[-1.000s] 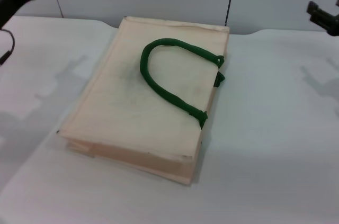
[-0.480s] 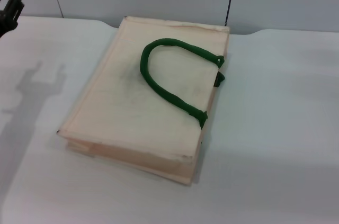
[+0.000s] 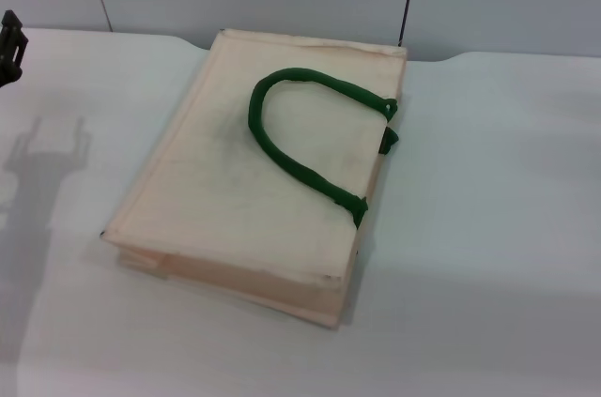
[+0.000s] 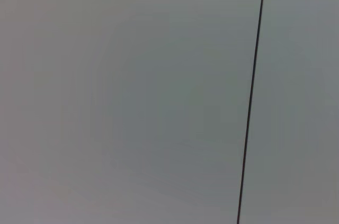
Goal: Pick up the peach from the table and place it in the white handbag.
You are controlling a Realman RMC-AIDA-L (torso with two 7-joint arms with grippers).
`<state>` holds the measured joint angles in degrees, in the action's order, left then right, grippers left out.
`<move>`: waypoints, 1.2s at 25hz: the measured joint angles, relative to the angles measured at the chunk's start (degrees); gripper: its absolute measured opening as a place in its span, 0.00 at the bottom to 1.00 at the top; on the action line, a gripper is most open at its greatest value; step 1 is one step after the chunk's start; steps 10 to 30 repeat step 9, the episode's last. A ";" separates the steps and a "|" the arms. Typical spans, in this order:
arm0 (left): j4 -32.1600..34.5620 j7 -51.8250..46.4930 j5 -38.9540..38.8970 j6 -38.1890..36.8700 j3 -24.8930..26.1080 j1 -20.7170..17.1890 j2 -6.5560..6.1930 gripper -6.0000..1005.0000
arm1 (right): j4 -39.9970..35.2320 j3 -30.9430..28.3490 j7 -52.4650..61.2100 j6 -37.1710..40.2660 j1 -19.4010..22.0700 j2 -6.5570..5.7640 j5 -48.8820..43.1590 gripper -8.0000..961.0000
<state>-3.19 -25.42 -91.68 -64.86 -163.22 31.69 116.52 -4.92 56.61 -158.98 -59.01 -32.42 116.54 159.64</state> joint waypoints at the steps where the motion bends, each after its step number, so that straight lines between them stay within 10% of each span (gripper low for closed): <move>1: 0.02 0.02 -0.04 0.01 0.01 0.00 0.01 0.60 | 0.00 0.00 0.00 0.00 0.00 0.00 0.00 0.86; 30: 0.07 -0.28 -1.63 0.03 0.01 -0.17 0.02 0.60 | 0.63 -1.12 0.00 0.00 -0.26 -0.03 0.07 0.86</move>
